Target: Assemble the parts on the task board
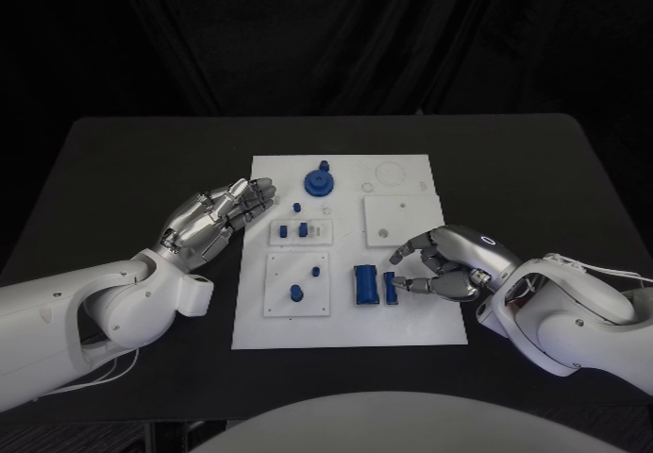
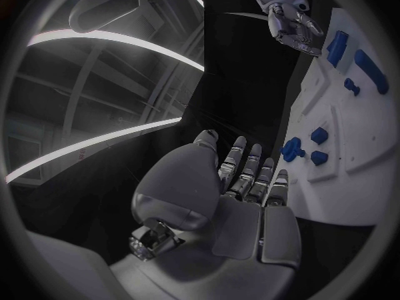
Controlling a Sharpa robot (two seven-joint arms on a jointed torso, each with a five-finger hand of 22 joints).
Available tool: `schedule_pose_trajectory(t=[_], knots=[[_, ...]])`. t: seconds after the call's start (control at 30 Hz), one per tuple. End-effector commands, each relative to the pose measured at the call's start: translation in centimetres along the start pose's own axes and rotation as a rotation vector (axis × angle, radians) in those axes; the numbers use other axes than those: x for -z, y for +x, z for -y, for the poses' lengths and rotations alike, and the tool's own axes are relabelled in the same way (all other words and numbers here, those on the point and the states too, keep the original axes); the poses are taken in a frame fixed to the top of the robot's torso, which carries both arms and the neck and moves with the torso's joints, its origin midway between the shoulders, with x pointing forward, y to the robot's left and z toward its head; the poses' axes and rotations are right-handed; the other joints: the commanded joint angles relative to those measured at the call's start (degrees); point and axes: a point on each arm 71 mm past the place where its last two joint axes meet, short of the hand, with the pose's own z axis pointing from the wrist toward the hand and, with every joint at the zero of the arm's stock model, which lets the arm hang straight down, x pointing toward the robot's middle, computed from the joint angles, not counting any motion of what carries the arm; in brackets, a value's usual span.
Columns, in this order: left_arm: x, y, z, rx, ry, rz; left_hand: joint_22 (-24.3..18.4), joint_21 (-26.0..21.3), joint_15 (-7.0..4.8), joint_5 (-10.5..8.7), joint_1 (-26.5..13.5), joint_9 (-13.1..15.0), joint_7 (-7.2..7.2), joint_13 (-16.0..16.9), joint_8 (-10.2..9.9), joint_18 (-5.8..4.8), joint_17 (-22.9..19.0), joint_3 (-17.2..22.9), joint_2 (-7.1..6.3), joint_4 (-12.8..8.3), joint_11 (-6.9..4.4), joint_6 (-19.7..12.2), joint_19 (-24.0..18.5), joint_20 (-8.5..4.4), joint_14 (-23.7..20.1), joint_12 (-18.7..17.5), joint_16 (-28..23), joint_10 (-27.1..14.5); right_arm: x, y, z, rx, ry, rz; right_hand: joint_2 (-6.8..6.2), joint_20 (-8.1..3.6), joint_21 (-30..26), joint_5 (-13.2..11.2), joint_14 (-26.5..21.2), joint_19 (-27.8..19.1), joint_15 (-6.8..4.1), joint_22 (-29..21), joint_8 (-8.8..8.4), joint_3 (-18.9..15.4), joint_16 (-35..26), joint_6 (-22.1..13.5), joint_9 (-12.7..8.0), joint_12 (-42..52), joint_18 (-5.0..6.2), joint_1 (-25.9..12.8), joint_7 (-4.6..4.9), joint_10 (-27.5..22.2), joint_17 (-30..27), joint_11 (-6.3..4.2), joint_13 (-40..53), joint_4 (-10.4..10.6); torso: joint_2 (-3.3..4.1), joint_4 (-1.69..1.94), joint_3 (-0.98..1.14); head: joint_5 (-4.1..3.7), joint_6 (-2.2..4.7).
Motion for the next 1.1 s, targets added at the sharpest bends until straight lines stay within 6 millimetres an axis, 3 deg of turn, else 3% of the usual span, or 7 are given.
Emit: schedule_pose_trajectory(t=[0.03,0.27,0.57,0.87,1.1], knots=[[-0.02,-0.07,1.40,0.014,0.201,0.010,-0.1,-0.2,0.30,0.44,0.7,-0.1,2.73,-0.1,0.1,-0.20,0.0,0.0,0.35,0.0,-0.04,-0.5,0.0,0.73,-0.2,-0.4,-0.3,-0.5,0.03,0.37,-0.06,0.021,-0.014,-0.032,-0.01,-0.21,0.2,2.2,6.0,2.8,-0.28,12.5,-0.92,0.4,0.1,0.6,-1.0,0.1,-1.12,0.9,-0.08,5.9,15.1,-0.47,15.1,-0.3,0.00,-0.08,0.05,-0.09,0.01],[-0.24,-0.21,1.19,0.023,0.186,0.009,0.0,-0.2,0.57,0.84,1.9,-0.1,2.93,-0.1,0.1,0.64,0.1,0.7,0.44,-1.0,0.24,-0.7,0.0,1.79,0.0,-0.7,0.1,-0.6,0.04,0.79,-0.07,0.020,-0.007,-0.054,0.06,-0.19,0.2,2.4,6.0,2.7,-0.23,12.4,-1.01,0.5,0.1,1.6,-1.4,0.1,-1.11,1.0,0.01,5.9,15.1,-0.35,15.1,-0.2,0.15,-0.13,0.13,-0.06,0.01],[-0.37,-0.47,1.02,0.027,0.169,0.012,0.0,-0.1,0.84,0.96,2.3,-0.1,3.13,-0.1,0.1,0.93,0.1,1.1,0.54,-1.3,0.46,-0.7,0.1,2.33,0.3,-0.8,0.6,-0.6,0.09,1.15,-0.16,0.016,-0.003,-0.067,0.34,0.10,0.1,1.8,6.0,2.7,0.19,12.4,-0.55,0.5,0.1,5.3,-1.9,0.1,-1.10,0.8,-0.20,5.9,15.1,0.18,15.1,0.2,0.16,0.07,-0.04,-0.17,0.01],[-0.51,-0.69,0.87,0.031,0.155,0.015,0.2,0.0,1.07,1.00,2.5,-0.1,3.32,0.0,0.1,1.24,0.2,1.4,0.56,-1.6,0.71,-0.8,0.3,2.79,0.5,-0.7,1.2,-0.5,0.00,1.26,-0.09,0.017,0.007,-0.069,0.47,0.16,-0.3,1.6,6.0,2.5,0.13,12.3,-0.59,0.5,0.1,6.0,-2.1,0.1,-1.00,0.7,-0.28,5.9,15.1,-0.05,15.1,0.4,0.17,0.10,-0.12,-0.19,0.01],[-0.60,-0.73,0.77,0.032,0.149,0.013,0.2,0.1,1.17,1.03,2.7,0.0,3.41,0.0,0.1,1.27,0.2,1.5,0.58,-1.7,0.87,-0.7,0.3,2.90,0.7,-0.5,1.5,-0.3,-0.14,1.37,0.07,0.047,0.025,-0.076,0.72,-0.12,-1.8,-0.8,6.0,1.8,-0.25,11.8,-4.97,-0.2,0.1,1.2,-5.1,0.1,-0.64,-1.4,0.08,5.9,15.1,-0.44,15.1,0.8,0.16,0.11,-0.12,-0.15,0.01]])
